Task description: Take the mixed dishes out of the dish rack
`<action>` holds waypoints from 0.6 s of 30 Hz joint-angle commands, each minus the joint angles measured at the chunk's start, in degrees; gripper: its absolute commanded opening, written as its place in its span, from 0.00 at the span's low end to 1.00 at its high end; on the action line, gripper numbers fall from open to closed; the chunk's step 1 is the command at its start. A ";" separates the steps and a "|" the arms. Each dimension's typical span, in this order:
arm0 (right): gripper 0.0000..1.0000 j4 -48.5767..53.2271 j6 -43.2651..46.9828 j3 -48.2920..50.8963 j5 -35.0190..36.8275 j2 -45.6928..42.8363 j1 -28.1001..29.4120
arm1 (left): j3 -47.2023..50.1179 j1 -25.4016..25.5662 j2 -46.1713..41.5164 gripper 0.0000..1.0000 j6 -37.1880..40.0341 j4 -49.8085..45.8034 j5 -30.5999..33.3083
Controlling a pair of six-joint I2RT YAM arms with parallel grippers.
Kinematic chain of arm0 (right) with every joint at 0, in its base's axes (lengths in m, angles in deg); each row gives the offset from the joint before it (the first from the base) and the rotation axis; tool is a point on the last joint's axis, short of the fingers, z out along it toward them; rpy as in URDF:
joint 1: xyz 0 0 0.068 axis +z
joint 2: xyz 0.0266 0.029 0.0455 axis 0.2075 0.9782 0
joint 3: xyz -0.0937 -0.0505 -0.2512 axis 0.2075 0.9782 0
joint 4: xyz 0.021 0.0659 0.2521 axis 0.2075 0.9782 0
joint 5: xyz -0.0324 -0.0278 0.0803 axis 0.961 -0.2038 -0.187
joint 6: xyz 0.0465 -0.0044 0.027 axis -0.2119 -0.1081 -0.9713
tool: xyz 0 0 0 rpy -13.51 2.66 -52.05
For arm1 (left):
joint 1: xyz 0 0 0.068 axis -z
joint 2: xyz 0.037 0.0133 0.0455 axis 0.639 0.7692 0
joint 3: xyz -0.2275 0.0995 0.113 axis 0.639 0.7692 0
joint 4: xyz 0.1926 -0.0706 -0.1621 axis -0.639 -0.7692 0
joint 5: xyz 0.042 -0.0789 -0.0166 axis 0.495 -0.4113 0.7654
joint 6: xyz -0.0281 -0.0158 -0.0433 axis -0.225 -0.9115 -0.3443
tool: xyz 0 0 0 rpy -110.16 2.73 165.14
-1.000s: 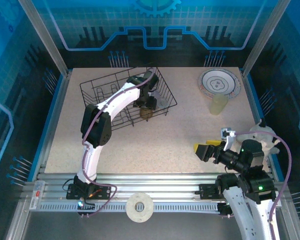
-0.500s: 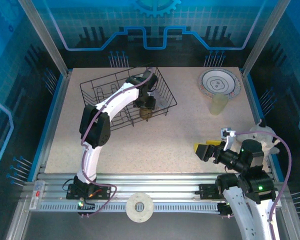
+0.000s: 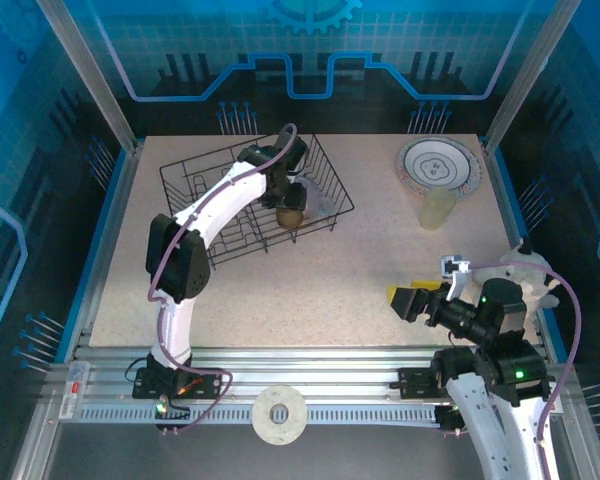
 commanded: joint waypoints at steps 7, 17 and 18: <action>1.00 -2.55 -0.21 0.64 -1.38 -0.07 0.63 | 0.86 -2.39 -9.84 0.52 -2.27 -0.31 -9.09; 1.00 -8.93 -0.19 -0.34 -4.37 4.86 0.70 | 10.47 -6.09 -22.92 0.51 -7.29 7.62 -26.82; 1.00 -10.04 -0.27 -0.33 -5.00 5.55 0.63 | 11.91 -6.27 -24.40 0.51 -7.91 8.76 -28.53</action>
